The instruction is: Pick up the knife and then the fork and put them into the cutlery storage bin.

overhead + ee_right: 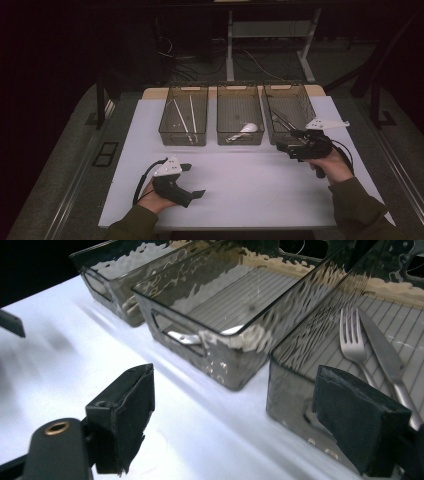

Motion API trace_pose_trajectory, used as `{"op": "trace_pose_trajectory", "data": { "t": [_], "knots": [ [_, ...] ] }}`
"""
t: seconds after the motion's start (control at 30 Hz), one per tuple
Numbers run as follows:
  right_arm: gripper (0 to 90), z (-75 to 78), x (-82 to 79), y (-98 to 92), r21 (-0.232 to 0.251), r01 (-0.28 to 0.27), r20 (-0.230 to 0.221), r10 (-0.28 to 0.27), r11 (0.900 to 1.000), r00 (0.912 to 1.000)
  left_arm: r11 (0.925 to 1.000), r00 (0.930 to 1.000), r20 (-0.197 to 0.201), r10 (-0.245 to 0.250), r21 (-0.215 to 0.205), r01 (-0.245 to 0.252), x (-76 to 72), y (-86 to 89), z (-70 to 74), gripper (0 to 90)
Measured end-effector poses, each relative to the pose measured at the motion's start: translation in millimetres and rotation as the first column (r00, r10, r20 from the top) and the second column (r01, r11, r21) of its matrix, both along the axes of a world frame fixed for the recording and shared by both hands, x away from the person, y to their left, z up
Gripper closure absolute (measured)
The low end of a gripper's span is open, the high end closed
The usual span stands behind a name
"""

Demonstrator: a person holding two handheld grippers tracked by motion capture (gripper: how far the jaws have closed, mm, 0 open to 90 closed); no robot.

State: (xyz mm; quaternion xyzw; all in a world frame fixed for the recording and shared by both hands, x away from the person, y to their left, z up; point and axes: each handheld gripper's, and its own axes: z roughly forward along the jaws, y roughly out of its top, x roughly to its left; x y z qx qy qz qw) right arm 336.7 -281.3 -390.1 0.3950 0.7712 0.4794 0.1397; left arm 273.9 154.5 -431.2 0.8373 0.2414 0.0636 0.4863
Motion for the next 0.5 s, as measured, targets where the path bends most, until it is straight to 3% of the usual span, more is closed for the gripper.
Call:
{"op": "trace_pose_trajectory", "data": {
  "t": [0.4, 0.5],
  "knots": [
    [17.3, -10.0, -29.1, -8.7, 0.005, -0.029, 0.003, 0.029, 1.0, 0.9996, 1.0, 1.0, 0.005, -0.001, 0.004, 0.001, -0.8, -1.4, 0.4, 0.0],
    [15.1, -14.2, -36.3, -9.5, -0.016, -0.043, 0.012, 0.043, 0.999, 0.999, 1.0, 1.0, 0.006, -0.003, 0.007, 0.003, -0.8, -1.2, 0.5, 0.0]
  ]
}}
